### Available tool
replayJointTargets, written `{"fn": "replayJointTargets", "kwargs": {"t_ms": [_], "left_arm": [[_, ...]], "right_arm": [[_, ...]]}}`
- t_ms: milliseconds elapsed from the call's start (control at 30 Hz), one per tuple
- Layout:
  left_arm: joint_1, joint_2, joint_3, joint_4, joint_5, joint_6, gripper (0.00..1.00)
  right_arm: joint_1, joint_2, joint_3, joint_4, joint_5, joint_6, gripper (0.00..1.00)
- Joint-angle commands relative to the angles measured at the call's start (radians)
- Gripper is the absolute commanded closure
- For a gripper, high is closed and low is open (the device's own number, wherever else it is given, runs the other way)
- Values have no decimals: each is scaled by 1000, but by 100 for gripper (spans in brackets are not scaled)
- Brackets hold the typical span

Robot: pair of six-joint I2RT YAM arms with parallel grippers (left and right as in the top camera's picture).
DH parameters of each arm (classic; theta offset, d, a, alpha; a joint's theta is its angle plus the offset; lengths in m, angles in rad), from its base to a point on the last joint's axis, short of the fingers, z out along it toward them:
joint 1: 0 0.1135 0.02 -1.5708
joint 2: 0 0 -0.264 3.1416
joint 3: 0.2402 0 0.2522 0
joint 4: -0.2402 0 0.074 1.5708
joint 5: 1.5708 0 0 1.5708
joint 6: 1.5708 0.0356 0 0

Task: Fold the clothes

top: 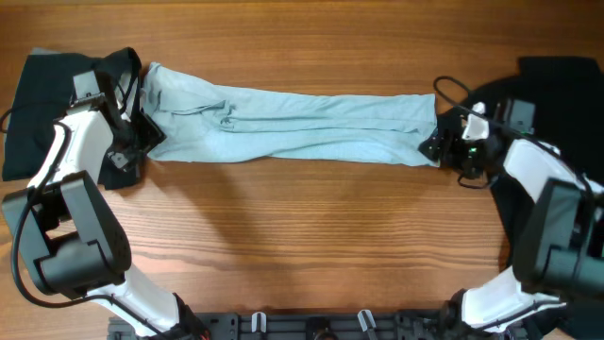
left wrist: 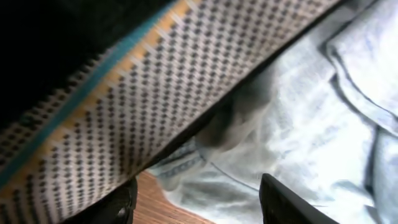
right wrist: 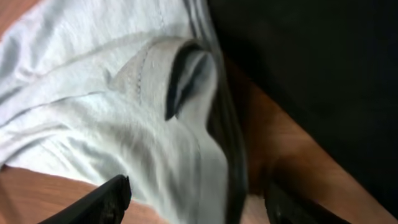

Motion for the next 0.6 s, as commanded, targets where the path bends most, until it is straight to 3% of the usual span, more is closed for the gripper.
{"fn": "replayJointTargets", "kwargs": {"t_ms": [0, 133, 200, 267, 300, 333, 433, 500, 567], "left_arm": [[3, -34, -3, 5, 102, -1, 37], [3, -98, -3, 5, 105, 0, 37], [3, -127, -3, 1, 105, 0, 37], [3, -164, -3, -2, 105, 0, 37], [3, -171, -3, -2, 105, -1, 37], [3, -192, -3, -2, 105, -1, 37], [3, -221, -3, -3, 105, -1, 37], [3, -223, -3, -3, 105, -1, 37], [3, -223, -3, -10, 105, -1, 37]], "right_arm": [[29, 110, -12, 87, -132, 47, 31], [29, 122, -11, 223, -145, 164, 36], [29, 122, -11, 251, -145, 216, 46], [28, 122, -11, 250, -141, 245, 62], [27, 122, -11, 250, -140, 260, 61], [24, 122, -11, 249, -140, 301, 29], [5, 122, -11, 245, -133, 437, 19], [-7, 122, -11, 266, -134, 468, 18], [-7, 122, -11, 289, -133, 469, 34]]}}
